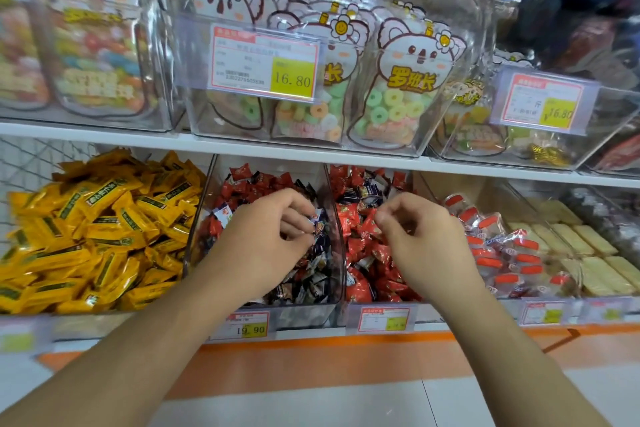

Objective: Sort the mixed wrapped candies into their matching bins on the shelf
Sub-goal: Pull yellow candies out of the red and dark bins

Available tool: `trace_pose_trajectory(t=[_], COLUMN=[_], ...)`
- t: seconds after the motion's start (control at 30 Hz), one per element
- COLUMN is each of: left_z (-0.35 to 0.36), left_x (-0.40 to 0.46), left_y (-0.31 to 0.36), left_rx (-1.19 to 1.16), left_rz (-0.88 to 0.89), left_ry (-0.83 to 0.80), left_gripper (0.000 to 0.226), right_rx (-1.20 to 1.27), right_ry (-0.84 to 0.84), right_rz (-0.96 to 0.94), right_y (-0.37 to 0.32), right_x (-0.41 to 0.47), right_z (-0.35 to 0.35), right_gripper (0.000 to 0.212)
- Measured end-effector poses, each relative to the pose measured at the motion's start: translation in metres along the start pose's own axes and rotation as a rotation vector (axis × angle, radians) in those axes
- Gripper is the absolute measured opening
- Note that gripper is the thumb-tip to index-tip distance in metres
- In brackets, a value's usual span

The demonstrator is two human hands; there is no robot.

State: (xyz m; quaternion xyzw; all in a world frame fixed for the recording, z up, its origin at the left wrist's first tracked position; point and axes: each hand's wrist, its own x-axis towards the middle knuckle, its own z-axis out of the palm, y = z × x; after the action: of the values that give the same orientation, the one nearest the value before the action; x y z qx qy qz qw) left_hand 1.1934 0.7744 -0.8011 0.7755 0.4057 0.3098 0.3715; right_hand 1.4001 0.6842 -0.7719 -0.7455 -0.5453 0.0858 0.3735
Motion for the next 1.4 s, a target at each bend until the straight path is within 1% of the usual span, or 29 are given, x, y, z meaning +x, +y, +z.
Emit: trace_pose_trajectory(t=[0.1,0.17,0.23,0.37,0.5,0.57,0.67,0.83,0.9,0.97,1.03,1.13,1.2,1.23,1.3,1.33,1.4], left_z=[-0.007,-0.007,-0.004,0.012,0.029,0.032,0.032,0.025,0.022,0.016,0.009,-0.007,-0.010,-0.009,-0.002,0.003,0.014], left_x=[0.000,-0.001,0.000,0.007,0.015,0.017,0.018,0.021,0.020,0.018,0.015,0.014,0.013,0.012,0.008,0.008,0.008], left_y=[-0.016,-0.025,-0.029,-0.034,-0.044,-0.046,-0.046,-0.043,-0.041,-0.039,-0.037,-0.032,-0.029,-0.027,-0.025,-0.024,-0.024], left_rx=[0.156,0.247,0.287,0.369,0.563,0.586,0.572,0.450,0.451,0.490,0.561,0.730,0.839,0.849,0.759,0.675,0.519], left_rz=[-0.050,-0.070,-0.069,0.003,0.049,0.059,0.072,0.058,0.050,0.035,0.010,-0.064,-0.067,-0.046,0.026,0.065,0.088], left_ry=[-0.019,-0.033,-0.067,-0.153,-0.164,-0.133,-0.075,-0.020,-0.041,-0.053,-0.021,0.037,0.034,0.041,0.050,0.025,-0.091], left_gripper=[0.021,0.023,0.024,0.034,0.049,0.042,0.018,0.011,0.009,0.008,0.011,0.014,0.012,0.010,0.011,0.013,0.018], right_rx=[-0.111,-0.081,-0.024,0.003,0.026,0.022,0.018,0.040,0.049,0.059,0.056,0.060,0.074,0.079,0.086,0.086,0.089], right_ry=[-0.065,-0.072,-0.065,-0.052,-0.059,-0.064,-0.076,-0.092,-0.095,-0.100,-0.099,-0.099,-0.101,-0.102,-0.104,-0.107,-0.111], right_rz=[0.064,0.101,0.125,0.104,0.083,0.079,0.074,0.093,0.092,0.093,0.087,0.087,0.093,0.094,0.097,0.097,0.099], right_y=[0.009,0.011,0.009,0.003,0.003,0.006,0.008,0.010,0.010,0.011,0.011,0.012,0.013,0.013,0.013,0.013,0.012], right_x=[0.001,0.001,0.000,-0.001,0.003,0.004,0.007,0.009,0.008,0.007,0.006,0.004,0.003,0.003,0.002,0.002,0.002], right_z=[0.001,0.006,0.014,0.030,0.034,0.035,0.034,0.030,0.029,0.028,0.026,0.024,0.022,0.021,0.020,0.019,0.018], right_gripper=[0.020,0.022,0.022,0.022,0.022,0.023,0.023,0.022,0.021,0.021,0.022,0.022,0.023,0.023,0.023,0.023,0.023])
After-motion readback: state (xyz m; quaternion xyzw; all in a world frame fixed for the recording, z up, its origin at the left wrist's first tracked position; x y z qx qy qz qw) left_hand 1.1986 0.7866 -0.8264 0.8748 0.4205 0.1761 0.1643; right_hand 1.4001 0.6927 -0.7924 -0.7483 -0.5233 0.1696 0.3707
